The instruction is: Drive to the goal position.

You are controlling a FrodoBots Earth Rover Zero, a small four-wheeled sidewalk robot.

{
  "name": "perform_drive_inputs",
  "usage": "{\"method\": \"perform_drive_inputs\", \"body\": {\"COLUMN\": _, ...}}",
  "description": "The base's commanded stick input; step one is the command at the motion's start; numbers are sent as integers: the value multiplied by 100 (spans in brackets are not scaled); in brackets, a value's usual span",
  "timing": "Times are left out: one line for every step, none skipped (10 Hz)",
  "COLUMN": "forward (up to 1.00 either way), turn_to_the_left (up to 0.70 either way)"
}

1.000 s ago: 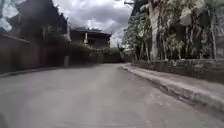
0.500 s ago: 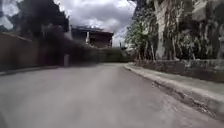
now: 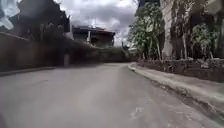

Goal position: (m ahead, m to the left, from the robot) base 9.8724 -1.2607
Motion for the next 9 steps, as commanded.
{"method": "perform_drive_inputs", "body": {"forward": 100, "turn_to_the_left": 0}}
{"method": "perform_drive_inputs", "body": {"forward": 100, "turn_to_the_left": 0}}
{"method": "perform_drive_inputs", "body": {"forward": 100, "turn_to_the_left": 0}}
{"method": "perform_drive_inputs", "body": {"forward": 100, "turn_to_the_left": 0}}
{"method": "perform_drive_inputs", "body": {"forward": 100, "turn_to_the_left": 0}}
{"method": "perform_drive_inputs", "body": {"forward": 100, "turn_to_the_left": 0}}
{"method": "perform_drive_inputs", "body": {"forward": 100, "turn_to_the_left": -5}}
{"method": "perform_drive_inputs", "body": {"forward": 100, "turn_to_the_left": -33}}
{"method": "perform_drive_inputs", "body": {"forward": 100, "turn_to_the_left": -39}}
